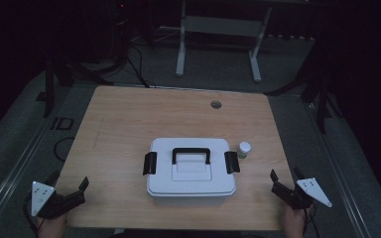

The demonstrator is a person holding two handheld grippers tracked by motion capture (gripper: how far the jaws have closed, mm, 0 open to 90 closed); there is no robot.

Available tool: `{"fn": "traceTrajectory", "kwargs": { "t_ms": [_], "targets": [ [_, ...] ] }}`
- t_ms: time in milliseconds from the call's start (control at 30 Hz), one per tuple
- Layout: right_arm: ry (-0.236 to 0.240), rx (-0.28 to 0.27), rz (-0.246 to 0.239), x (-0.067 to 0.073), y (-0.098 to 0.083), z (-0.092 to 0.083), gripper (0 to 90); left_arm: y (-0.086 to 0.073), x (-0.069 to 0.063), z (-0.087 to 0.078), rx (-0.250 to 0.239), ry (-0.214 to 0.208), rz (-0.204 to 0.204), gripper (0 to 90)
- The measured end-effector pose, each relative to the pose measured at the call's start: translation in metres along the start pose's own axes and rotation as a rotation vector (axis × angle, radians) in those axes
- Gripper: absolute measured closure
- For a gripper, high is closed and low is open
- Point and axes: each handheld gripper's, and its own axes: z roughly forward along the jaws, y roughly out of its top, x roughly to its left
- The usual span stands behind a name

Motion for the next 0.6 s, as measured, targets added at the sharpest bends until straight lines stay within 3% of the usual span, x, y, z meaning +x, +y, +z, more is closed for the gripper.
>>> {"fn": "traceTrajectory", "kwargs": {
  "t_ms": [167, 267, 367, 400, 433, 500, 600],
  "targets": [
    [0.004, 0.004, 0.018, -0.002, 0.0, 0.0, 13.6, -0.001, 0.003, 0.003, 0.03, -0.007, -0.029, 1.0],
    [0.004, 0.008, 0.024, -0.002, 0.0, 0.0, 13.6, -0.001, 0.004, 0.004, 0.043, -0.003, -0.004, 1.0],
    [0.021, 0.01, 0.031, -0.003, 0.0, 0.0, 13.6, 0.002, 0.007, 0.002, 0.08, -0.069, -0.028, 1.0],
    [0.021, 0.01, 0.031, -0.003, 0.0, 0.0, 13.6, 0.002, 0.007, 0.002, 0.08, -0.069, -0.028, 1.0],
    [0.022, 0.008, 0.031, -0.003, 0.0, 0.0, 13.6, 0.005, 0.01, 0.002, 0.105, -0.147, -0.02, 1.0],
    [0.023, 0.012, 0.027, -0.002, 0.0, 0.0, 13.6, 0.007, 0.014, 0.001, 0.141, -0.214, 0.003, 1.0],
    [0.025, 0.018, 0.014, 0.0, 0.0, 0.001, 13.6, 0.007, 0.022, 0.004, 0.262, -0.321, -0.011, 1.6]
  ]
}}
